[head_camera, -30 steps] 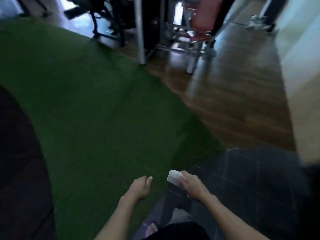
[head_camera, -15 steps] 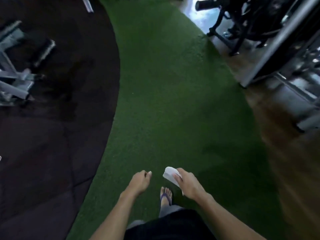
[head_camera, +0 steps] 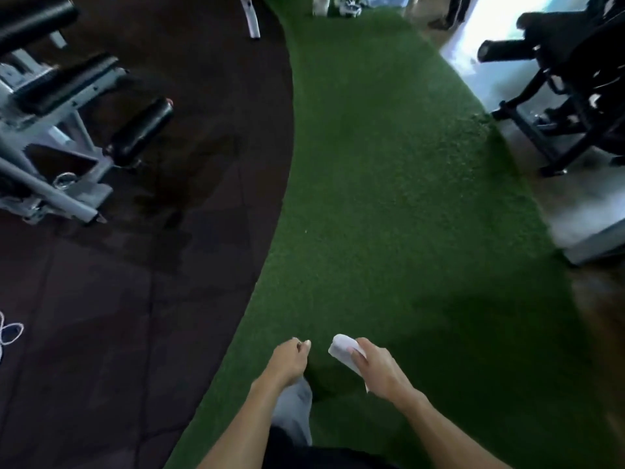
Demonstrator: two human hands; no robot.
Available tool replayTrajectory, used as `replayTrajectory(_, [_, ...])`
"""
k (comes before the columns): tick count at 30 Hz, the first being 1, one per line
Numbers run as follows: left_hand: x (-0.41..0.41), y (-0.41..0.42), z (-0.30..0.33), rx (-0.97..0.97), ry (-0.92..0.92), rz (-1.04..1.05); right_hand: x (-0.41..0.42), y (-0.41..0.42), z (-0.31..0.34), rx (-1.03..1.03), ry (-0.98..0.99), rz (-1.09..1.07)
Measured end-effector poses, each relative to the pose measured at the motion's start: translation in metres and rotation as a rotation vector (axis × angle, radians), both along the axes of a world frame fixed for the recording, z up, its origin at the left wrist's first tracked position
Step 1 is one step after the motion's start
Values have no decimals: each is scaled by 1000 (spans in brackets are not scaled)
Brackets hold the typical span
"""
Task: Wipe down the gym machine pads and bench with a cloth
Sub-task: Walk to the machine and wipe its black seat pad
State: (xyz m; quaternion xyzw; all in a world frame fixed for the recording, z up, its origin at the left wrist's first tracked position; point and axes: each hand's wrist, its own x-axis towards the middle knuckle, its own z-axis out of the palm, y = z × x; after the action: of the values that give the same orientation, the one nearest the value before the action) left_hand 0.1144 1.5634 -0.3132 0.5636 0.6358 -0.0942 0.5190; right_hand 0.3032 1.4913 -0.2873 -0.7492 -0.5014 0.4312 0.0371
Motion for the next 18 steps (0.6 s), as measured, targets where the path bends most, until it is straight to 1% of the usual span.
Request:
replayTrajectory(4, [14,130,13,19,10,-52,17,123,7,23,-4,11])
replayTrajectory(8, [23,239,27,38,20,-56,27,238,18,40,16,-10])
replayTrajectory(14, [43,406,5,35,18,-13,49,432,13,56,28,41])
replayTrajectory(18, [58,530,1,9,30,84,68,566,8,58,22,111])
